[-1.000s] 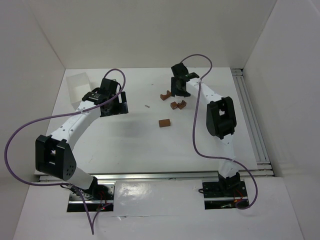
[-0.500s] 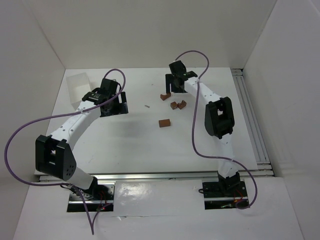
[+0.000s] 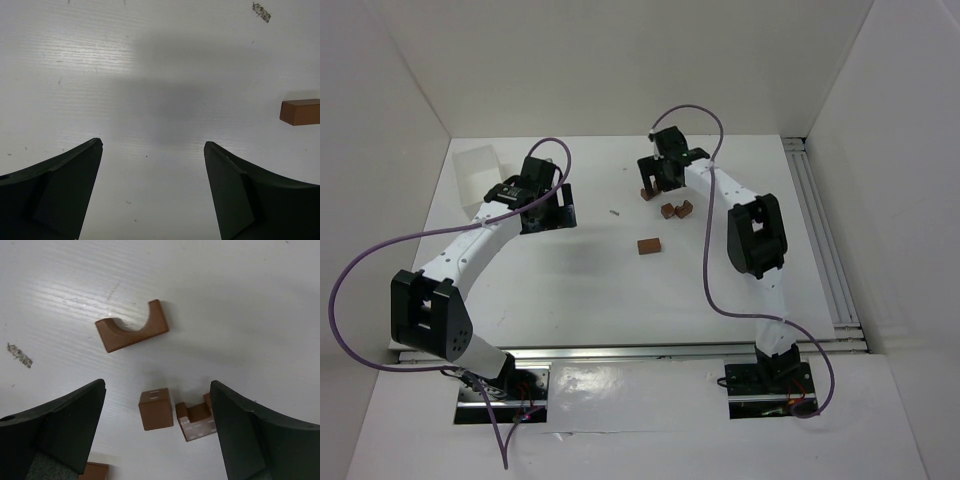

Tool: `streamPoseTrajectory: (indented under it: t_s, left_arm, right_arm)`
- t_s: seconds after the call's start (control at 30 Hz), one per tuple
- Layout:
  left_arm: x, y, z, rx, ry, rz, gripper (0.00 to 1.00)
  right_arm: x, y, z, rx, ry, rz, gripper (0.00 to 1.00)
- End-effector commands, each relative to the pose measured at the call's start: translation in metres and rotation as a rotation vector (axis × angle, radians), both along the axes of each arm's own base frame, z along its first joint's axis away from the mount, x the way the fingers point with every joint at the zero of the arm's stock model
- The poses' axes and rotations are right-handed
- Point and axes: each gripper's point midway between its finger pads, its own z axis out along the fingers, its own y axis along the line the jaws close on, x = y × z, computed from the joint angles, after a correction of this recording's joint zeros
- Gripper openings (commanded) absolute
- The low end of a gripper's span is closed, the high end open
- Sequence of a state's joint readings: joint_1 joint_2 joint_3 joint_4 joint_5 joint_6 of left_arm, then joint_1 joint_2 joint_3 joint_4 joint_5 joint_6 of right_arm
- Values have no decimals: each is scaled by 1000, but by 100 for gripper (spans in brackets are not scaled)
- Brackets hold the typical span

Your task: Build the wood block tower

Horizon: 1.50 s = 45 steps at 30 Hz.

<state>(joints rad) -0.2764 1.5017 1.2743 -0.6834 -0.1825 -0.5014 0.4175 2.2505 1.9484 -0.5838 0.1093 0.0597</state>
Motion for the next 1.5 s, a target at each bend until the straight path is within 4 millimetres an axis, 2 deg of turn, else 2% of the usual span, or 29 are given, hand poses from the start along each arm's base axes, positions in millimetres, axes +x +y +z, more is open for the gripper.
streamPoseTrajectory:
  t_s: [0.0,0.07,0.17,0.33,0.47,0.53,0.73,0.83,0.87,1.0,1.03,1.1,1.13,1.17,1.2,1.23,1.3,1.37,1.4,1.43,1.47]
  left_arm:
    - [0,1,11,-9,-30,10,96]
    - [0,1,11,-9,-30,10,96]
    - [-2,4,13,-2,-32,15,96]
    - [-2,4,13,-2,-32,15,96]
    - [-4,4,15,-2,-32,15,96]
    - [-4,6,15,5,-34,21,96]
    - [-6,7,17,5,-34,21,96]
    - [-6,8,21,10,-45,26,96]
    - [-6,8,21,10,-45,26,96]
    - [-8,9,19,12,-36,26,96]
    - [-8,9,19,12,-36,26,96]
    - [-8,9,19,12,-36,26,96]
    - [-8,9,19,12,-36,26,96]
    - [-7,8,23,10,-45,26,96]
    - [-7,7,23,3,-43,21,96]
    - [-7,7,23,3,-43,21,96]
    - [-4,6,23,3,-43,21,96]
    - [-3,4,24,-2,-50,8,96]
    - [0,4,25,-5,-60,8,96]
    - [-3,3,21,-4,-48,-5,96]
    - [-1,3,22,-6,-56,-5,96]
  right_arm:
    - [19,18,2,-24,-78,129,92]
    - [27,22,4,-15,-104,144,93]
    - [29,28,-4,-2,-98,171,93]
    - [32,35,-26,7,-77,200,93]
    - [37,40,-27,23,-99,207,93]
    - [36,39,-40,16,-79,207,92]
    - [47,49,-38,27,-132,210,91]
    - [51,47,-47,15,-136,197,91]
    - [51,47,-47,9,-138,204,90]
    - [49,50,-47,1,-139,206,71]
    - [50,51,-46,4,-148,205,67]
    - [53,45,-25,-5,-169,164,57]
    - [54,44,-19,-6,-168,150,57]
    - [56,42,-1,-5,-166,114,57]
    - [47,38,-9,-17,-119,109,57]
    - [53,40,22,-3,-154,95,57]
    - [48,34,36,-2,-124,40,57]
    - [33,12,51,6,-59,-25,57]
    - [24,4,69,35,-48,-49,57]
    - [5,-15,54,30,48,-84,57]
    - [-7,-22,53,52,92,-105,57]
